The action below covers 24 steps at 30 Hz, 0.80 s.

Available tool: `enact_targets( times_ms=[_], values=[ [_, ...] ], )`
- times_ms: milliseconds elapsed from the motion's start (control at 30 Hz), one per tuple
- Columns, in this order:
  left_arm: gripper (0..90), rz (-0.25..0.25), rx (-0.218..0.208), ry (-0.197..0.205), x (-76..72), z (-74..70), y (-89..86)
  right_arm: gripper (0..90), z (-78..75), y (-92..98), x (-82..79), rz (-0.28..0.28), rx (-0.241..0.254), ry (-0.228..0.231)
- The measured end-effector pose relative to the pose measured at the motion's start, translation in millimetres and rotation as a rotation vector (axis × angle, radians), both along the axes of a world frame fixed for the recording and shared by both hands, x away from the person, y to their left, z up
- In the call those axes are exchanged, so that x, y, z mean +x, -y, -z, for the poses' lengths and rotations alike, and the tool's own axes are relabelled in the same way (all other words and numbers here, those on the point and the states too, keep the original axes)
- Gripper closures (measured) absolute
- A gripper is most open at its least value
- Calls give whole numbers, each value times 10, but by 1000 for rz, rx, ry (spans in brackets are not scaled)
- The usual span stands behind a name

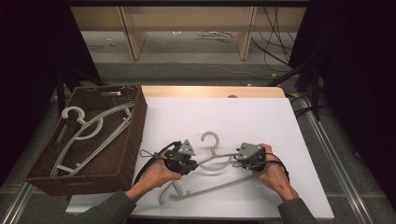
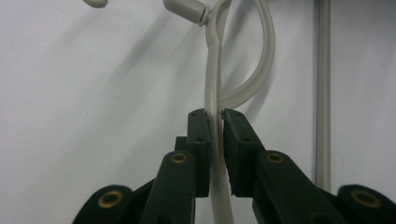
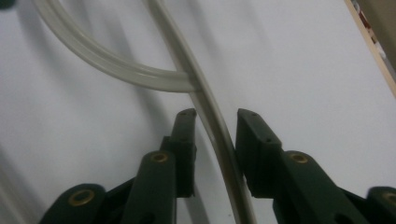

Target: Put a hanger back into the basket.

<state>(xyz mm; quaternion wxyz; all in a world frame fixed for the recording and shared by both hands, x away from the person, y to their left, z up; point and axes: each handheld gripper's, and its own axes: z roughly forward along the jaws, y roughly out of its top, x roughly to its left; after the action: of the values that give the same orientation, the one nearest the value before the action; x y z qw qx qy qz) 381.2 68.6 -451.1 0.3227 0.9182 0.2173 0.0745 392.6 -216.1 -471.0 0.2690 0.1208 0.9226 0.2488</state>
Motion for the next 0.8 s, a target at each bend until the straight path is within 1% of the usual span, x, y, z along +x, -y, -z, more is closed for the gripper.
enact_targets(
  times_ms=[67, 100, 133, 167, 200, 233, 300, 333, 367, 400, 433, 467, 500, 533, 567, 600, 633, 667, 700, 733, 767, 800],
  values=[
    [813, 5, 0, 4, 9, -4, 0, 739, -18, -11, -9, -23, -12, 21],
    [812, 2, -7, -5, 12, 2, 3, 745, -24, -14, -13, -37, -22, 29],
    [812, 13, -2, 3, 29, -3, -2, 751, -23, -15, -21, -44, -31, 33],
    [812, 1, -19, -17, 30, 9, 3, 759, -24, -12, -23, -55, -43, 45],
    [811, 3, -19, -21, 47, 11, 3, 767, -25, -10, -33, -67, -57, 51],
    [803, 2, -26, -26, 61, 14, 8, 772, -27, -5, -31, -90, -73, 66],
    [762, -1, -57, -47, 94, 20, 29, 778, -25, 10, -34, -117, -81, 82],
    [732, -16, -78, -63, 107, 29, 56, 781, -27, 16, -37, -125, -88, 95],
    [707, -49, -119, -69, 112, 39, 97, 785, -28, 17, -45, -136, -94, 106],
    [674, -56, -137, -83, 137, 41, 122, 791, -31, 16, -54, -156, -98, 103],
    [635, -56, -137, -83, 137, 41, 122, 796, -35, 17, -65, -165, -102, 112],
    [599, -81, -168, -108, 187, 39, 168, 800, -38, 16, -78, -177, -109, 111],
    [586, -89, -172, -115, 208, 42, 193, 804, -40, 16, -89, -178, -114, 112],
    [579, -89, -160, -120, 229, 49, 220, 807, -42, 14, -94, -189, -122, 119],
    [554, -89, -160, -120, 229, 49, 220, 810, -50, 15, -94, -191, -130, 131],
    [540, -103, -148, -150, 269, 71, 283, 811, -48, 12, -103, -191, -126, 124],
    [539, -103, -148, -150, 269, 71, 283, 812, -52, 11, -104, -194, -128, 127],
    [540, -110, -147, -165, 308, 82, 338, 813, -56, 10, -104, -197, -134, 137],
    [543, -117, -156, -159, 318, 82, 363, 813, -76, 19, -94, -217, -164, 145],
    [555, -115, -151, -142, 328, 80, 385, 813, -67, 10, -107, -205, -143, 141],
    [563, -114, -146, -134, 333, 79, 412, 813, -60, 7, -126, -183, -129, 129],
    [563, -110, -151, -148, 343, 77, 432, 814, -71, 6, -117, -201, -136, 147]
  ],
)
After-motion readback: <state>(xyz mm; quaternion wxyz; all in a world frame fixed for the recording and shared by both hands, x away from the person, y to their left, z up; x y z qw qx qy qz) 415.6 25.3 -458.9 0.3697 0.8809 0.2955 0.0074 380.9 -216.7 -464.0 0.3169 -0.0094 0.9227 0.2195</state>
